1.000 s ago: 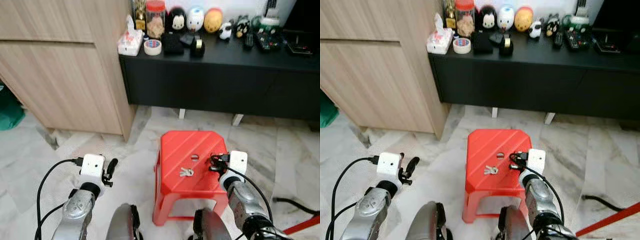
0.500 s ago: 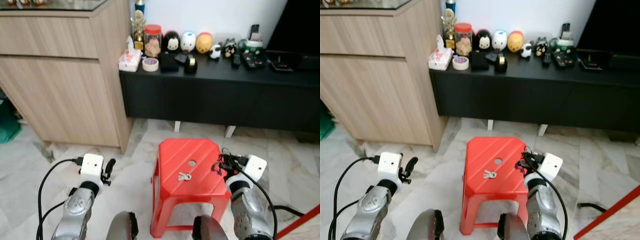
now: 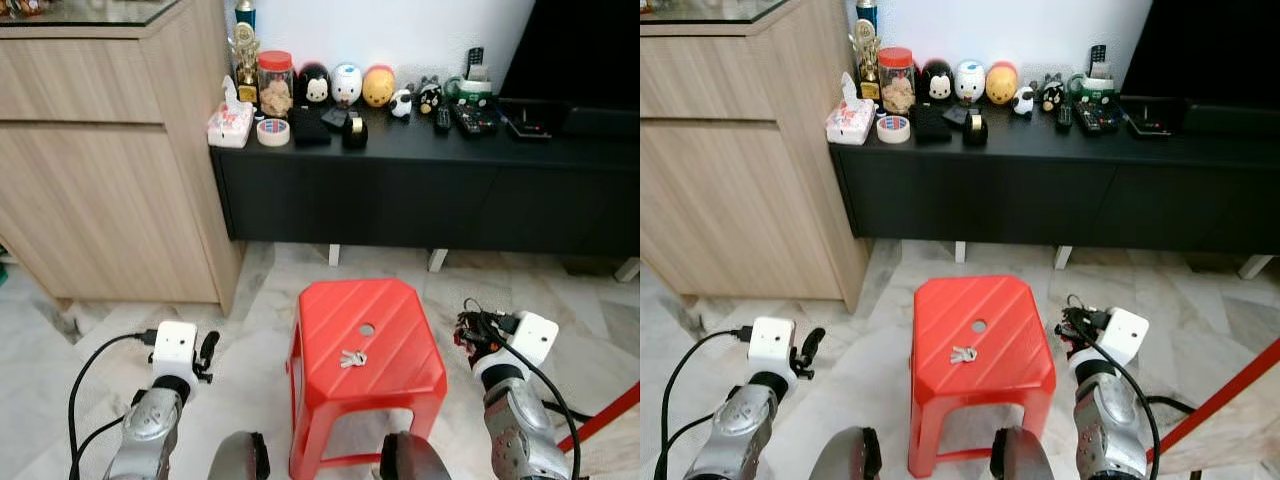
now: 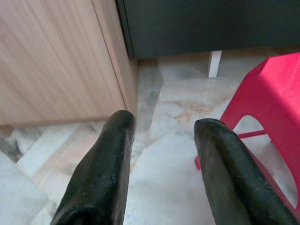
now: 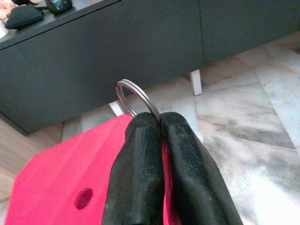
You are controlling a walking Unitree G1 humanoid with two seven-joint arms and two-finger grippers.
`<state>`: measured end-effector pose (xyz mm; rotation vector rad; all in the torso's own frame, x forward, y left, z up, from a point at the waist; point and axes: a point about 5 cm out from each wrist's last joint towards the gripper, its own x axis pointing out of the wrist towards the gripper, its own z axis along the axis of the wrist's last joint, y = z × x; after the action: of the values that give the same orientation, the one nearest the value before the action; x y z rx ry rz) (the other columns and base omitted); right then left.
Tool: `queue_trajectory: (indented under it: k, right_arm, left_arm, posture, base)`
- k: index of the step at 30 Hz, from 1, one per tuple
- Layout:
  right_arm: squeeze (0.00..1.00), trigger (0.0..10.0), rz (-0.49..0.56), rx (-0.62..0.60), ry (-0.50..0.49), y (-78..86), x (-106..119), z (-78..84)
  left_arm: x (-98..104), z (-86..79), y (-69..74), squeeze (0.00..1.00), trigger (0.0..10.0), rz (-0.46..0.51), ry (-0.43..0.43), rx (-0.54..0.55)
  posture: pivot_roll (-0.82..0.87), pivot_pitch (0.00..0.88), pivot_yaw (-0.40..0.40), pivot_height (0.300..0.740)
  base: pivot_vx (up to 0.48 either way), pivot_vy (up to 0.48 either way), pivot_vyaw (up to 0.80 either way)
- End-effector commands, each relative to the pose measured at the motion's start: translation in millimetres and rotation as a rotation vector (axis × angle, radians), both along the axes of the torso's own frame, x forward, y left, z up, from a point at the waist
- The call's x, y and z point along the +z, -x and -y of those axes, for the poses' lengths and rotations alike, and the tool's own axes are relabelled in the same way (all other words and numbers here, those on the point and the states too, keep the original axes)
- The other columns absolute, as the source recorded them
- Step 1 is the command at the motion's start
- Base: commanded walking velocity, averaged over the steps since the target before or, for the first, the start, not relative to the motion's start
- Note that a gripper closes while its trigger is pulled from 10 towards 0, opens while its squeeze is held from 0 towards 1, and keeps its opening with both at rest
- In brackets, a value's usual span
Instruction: Hang keys on a hook
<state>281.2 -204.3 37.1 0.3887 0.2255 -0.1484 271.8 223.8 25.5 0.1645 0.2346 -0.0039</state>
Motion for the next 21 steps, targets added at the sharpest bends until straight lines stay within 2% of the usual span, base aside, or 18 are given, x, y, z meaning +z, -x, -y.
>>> queue_trajectory:
  k: [1,7,11,16,17,18,20,21]
  right_arm:
    - [0.00,10.0,0.016,0.011,-0.006,-6.5,5,-2.9]
    - [0.00,10.0,-0.018,0.052,-0.013,-4.6,-2,-10.8]
    - [0.00,10.0,-0.034,0.069,-0.012,-3.1,-6,-13.0]
    - [0.00,10.0,-0.056,0.082,0.000,2.0,-13,-12.0]
    - [0.00,10.0,-0.058,0.086,0.003,2.6,-13,-11.8]
    - [0.00,10.0,-0.058,0.086,0.003,2.6,-13,-11.8]
    - [0.00,10.0,-0.053,0.092,0.006,2.2,-12,-11.5]
    - [0.00,10.0,-0.052,0.092,0.006,2.3,-12,-11.4]
  left_arm:
    - [-4,-4.2,1.3,0.00,10.0,-0.020,-0.017,0.006]
    - [-20,-7.4,10.4,0.00,10.0,-0.096,-0.022,0.022]
    - [-26,-8.4,14.4,0.00,10.0,-0.128,-0.016,0.036]
    - [-51,-7.3,32.2,0.00,10.0,-0.261,-0.020,0.058]
    - [-59,-5.5,40.0,0.00,10.0,-0.314,-0.014,0.060]
    - [-59,-5.5,40.0,0.00,10.0,-0.314,-0.014,0.060]
    - [-71,-3.7,52.0,0.00,10.0,-0.386,-0.017,0.060]
    - [-72,-3.5,53.2,0.00,10.0,-0.392,-0.017,0.060]
  posture:
    - [0.08,0.000,-0.047,0.684]
    - [0.08,0.000,-0.045,0.723]
    - [0.08,0.000,-0.044,0.723]
    - [0.07,0.000,-0.043,0.723]
    - [0.07,0.000,-0.041,0.723]
    - [0.07,0.000,-0.041,0.723]
    - [0.05,0.000,-0.036,0.723]
    - [0.05,0.000,-0.036,0.723]
  base:
    - [0.000,0.000,0.00]
    - [0.000,0.000,0.00]
    - [0.000,0.000,0.00]
    - [0.000,0.000,0.00]
    - [0.000,0.000,0.00]
    - [0.000,0.000,0.00]
    - [0.000,0.000,0.00]
    - [0.000,0.000,0.00]
